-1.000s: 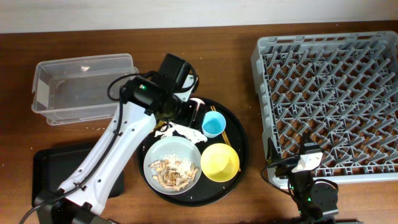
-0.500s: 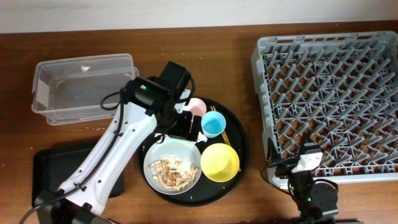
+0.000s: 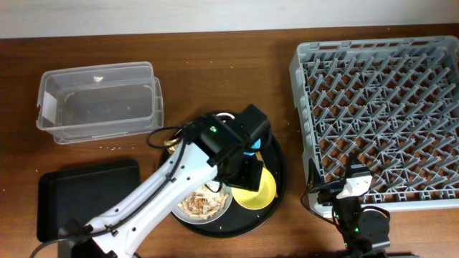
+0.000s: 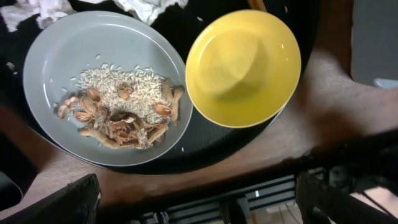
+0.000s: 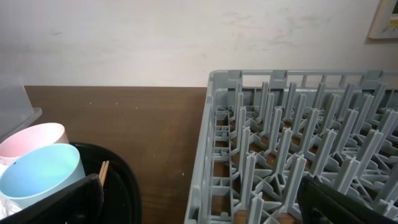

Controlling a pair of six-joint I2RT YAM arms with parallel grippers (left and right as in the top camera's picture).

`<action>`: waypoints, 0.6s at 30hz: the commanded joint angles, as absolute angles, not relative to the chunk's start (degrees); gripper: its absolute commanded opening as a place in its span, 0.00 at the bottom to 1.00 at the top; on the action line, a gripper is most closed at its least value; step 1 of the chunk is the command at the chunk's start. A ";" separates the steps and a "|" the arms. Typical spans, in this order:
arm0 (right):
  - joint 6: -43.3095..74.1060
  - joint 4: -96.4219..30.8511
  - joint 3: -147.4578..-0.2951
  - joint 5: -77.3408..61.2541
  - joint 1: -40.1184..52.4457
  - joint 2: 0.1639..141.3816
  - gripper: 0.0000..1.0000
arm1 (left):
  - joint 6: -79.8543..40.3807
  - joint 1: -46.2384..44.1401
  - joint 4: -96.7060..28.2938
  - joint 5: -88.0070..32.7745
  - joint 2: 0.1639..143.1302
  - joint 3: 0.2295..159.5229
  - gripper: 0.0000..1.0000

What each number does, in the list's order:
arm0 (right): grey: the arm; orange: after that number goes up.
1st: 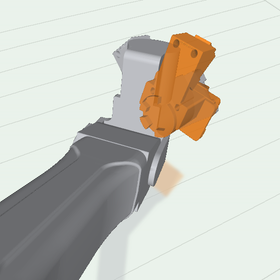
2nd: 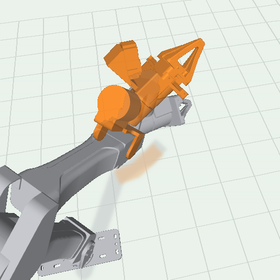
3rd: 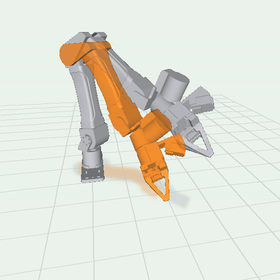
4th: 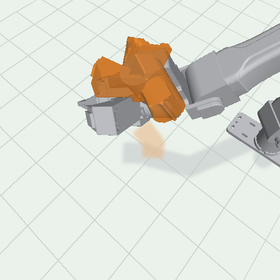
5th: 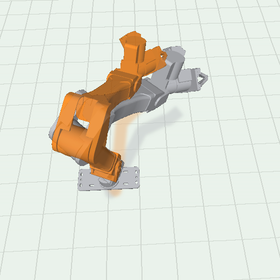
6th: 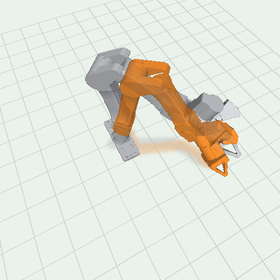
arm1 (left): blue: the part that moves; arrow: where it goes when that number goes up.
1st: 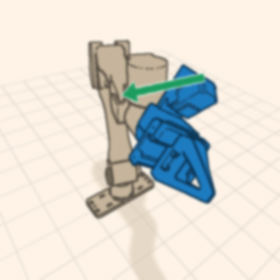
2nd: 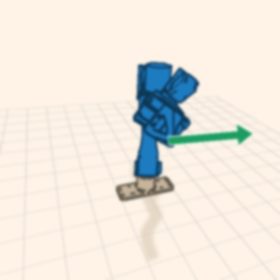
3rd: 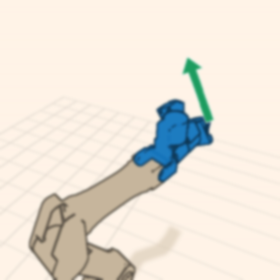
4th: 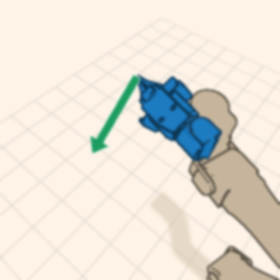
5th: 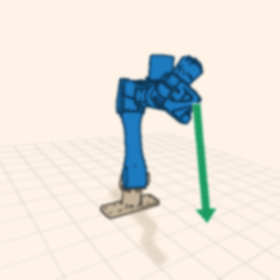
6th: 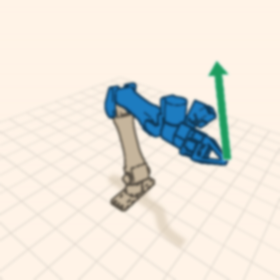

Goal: Sort waste into correct bins and load items into the dishwasher rack

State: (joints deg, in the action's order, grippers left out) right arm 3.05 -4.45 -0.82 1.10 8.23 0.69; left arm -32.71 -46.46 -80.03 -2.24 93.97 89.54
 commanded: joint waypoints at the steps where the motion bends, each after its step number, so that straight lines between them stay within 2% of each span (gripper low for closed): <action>1: 3.22 -4.54 -0.32 1.80 7.86 0.36 0.98 | -35.59 -46.22 -78.46 1.72 93.84 90.02 1.00; 12: 3.22 -4.54 -0.32 1.80 7.86 0.36 0.98 | -35.59 -46.22 -57.52 24.36 93.86 90.00 0.99; 18: 3.22 -4.54 -0.32 1.80 7.86 0.36 0.98 | -34.26 -46.22 -54.02 25.30 94.80 90.00 0.99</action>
State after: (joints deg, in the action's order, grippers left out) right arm 3.03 -4.45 -0.82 1.10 8.23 0.69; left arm -35.18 -46.44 -54.52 21.85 93.97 89.54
